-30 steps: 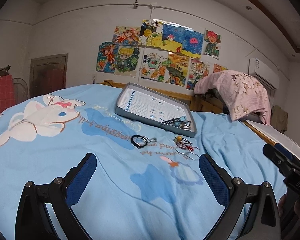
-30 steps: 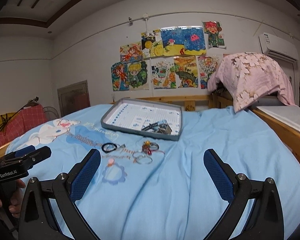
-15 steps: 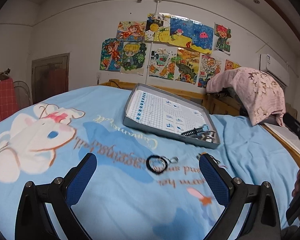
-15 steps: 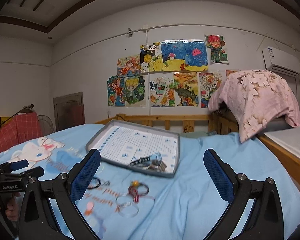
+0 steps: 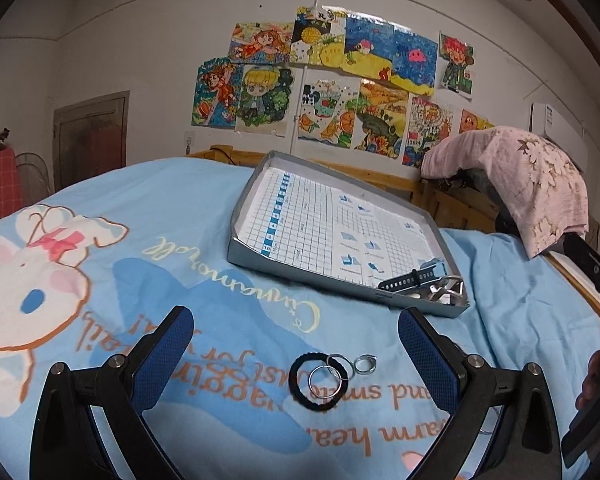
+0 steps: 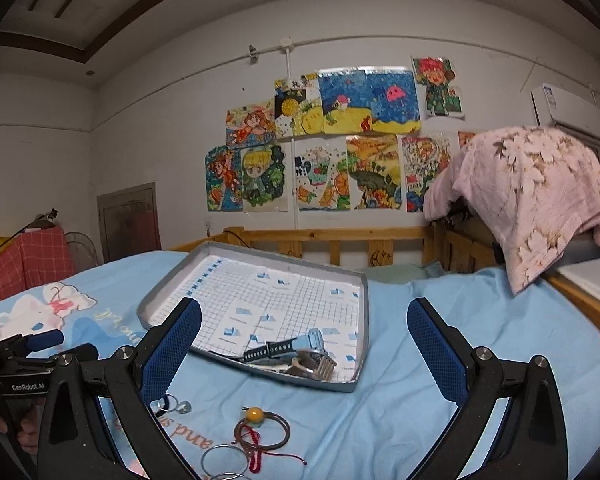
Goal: Organize jewelry
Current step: 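Lower the left tool to the black hair tie while the right tool approaches the silver rings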
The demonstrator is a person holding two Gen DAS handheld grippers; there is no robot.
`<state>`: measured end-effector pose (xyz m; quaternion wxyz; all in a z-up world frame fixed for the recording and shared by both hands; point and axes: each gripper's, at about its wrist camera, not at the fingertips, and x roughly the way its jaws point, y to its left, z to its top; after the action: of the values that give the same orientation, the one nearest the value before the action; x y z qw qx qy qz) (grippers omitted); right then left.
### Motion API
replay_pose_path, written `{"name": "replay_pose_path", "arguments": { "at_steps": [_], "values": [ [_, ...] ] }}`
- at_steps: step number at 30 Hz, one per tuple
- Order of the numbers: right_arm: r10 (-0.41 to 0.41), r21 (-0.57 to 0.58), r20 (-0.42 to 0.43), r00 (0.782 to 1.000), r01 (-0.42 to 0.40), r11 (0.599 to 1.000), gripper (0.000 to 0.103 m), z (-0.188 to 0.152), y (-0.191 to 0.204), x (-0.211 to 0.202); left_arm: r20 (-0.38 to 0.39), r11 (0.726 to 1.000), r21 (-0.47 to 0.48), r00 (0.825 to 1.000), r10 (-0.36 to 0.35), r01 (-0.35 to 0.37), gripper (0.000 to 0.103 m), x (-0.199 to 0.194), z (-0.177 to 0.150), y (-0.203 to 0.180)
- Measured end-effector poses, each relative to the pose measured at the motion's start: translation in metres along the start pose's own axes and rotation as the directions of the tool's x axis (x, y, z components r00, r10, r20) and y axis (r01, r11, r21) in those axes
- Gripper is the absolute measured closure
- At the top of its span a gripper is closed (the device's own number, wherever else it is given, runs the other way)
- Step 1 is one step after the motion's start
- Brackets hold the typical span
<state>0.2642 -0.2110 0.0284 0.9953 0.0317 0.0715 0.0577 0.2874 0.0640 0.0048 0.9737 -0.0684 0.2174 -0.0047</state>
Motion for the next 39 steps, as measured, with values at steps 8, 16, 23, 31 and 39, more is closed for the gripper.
{"name": "replay_pose_path", "arguments": {
  "at_steps": [8,16,23,31,39],
  "values": [
    [0.02,0.006,-0.098,0.995,-0.02,1.0,0.002,-0.026,-0.003,0.027,-0.081,1.0,-0.009,0.996,-0.022,0.021,0.0,0.026,-0.012,0.006],
    [0.116,0.07,-0.287,0.951,-0.099,0.993,0.002,-0.062,-0.012,0.041,-0.176,0.996,0.002,0.981,-0.083,0.084,0.0,0.039,-0.03,0.01],
    [0.183,0.162,-0.39,0.903,-0.128,0.978,0.003,-0.086,-0.021,0.046,-0.211,0.987,0.03,0.967,-0.145,0.155,0.023,0.041,-0.037,0.005],
    [0.225,0.112,-0.478,0.849,-0.196,0.974,0.023,-0.096,0.004,0.042,-0.277,0.976,-0.012,0.937,-0.21,0.215,0.059,0.049,-0.046,0.009],
    [0.248,0.127,-0.539,0.805,-0.214,0.969,0.035,-0.104,0.008,0.041,-0.325,0.983,-0.049,0.928,-0.182,0.176,0.078,0.059,-0.054,0.016]
  ]
}}
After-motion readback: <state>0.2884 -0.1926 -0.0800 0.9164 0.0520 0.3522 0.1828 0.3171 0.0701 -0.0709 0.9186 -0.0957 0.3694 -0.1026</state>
